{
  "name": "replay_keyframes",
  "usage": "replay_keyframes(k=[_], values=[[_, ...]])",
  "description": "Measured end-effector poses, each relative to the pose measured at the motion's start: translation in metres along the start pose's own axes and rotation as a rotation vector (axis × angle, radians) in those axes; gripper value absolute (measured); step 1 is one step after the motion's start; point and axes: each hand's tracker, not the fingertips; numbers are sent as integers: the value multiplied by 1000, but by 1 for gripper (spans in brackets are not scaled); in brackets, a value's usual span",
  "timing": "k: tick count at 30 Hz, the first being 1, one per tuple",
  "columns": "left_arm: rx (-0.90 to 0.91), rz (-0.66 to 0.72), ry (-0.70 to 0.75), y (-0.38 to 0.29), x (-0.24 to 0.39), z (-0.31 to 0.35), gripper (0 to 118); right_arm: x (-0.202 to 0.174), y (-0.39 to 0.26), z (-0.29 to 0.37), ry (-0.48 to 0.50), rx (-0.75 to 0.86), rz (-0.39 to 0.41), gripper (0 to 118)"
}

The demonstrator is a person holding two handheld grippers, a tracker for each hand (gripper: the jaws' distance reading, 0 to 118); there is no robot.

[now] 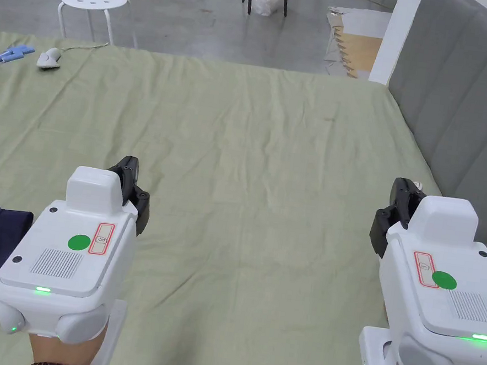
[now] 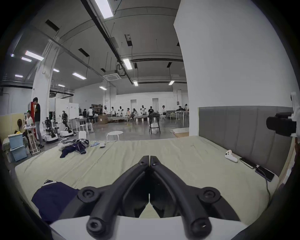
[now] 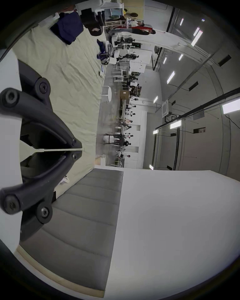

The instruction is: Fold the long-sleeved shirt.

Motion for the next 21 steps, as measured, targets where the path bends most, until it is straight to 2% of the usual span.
replay_keyframes(k=[11, 14, 15, 17, 18, 19, 20, 21], values=[[-13, -13, -9, 0, -1, -1, 5, -2, -5, -3, 1, -30, 6, 1], [-11, -4, -11, 0, -3, -1, 29, -1, -5, -2, -1, -27, -1, 1], [-9, -2, 0, 0, -2, -2, 41, -1, -5, -3, -1, -27, 0, 9], [-2, 4, 8, 1, -3, -2, 64, -1, -5, -2, -3, -25, -5, 35], [3, 7, 10, 1, -4, -2, 84, -1, -5, -2, -6, -24, -9, 55], [6, 7, 11, 2, -4, -2, 98, -2, -5, -2, -14, -21, -9, 70], [8, 8, 7, 2, -5, -3, 108, -4, -5, -3, -23, -17, -5, 85], [9, 7, -3, 2, -6, -3, 110, -4, -6, -4, -25, -16, 0, 108]])
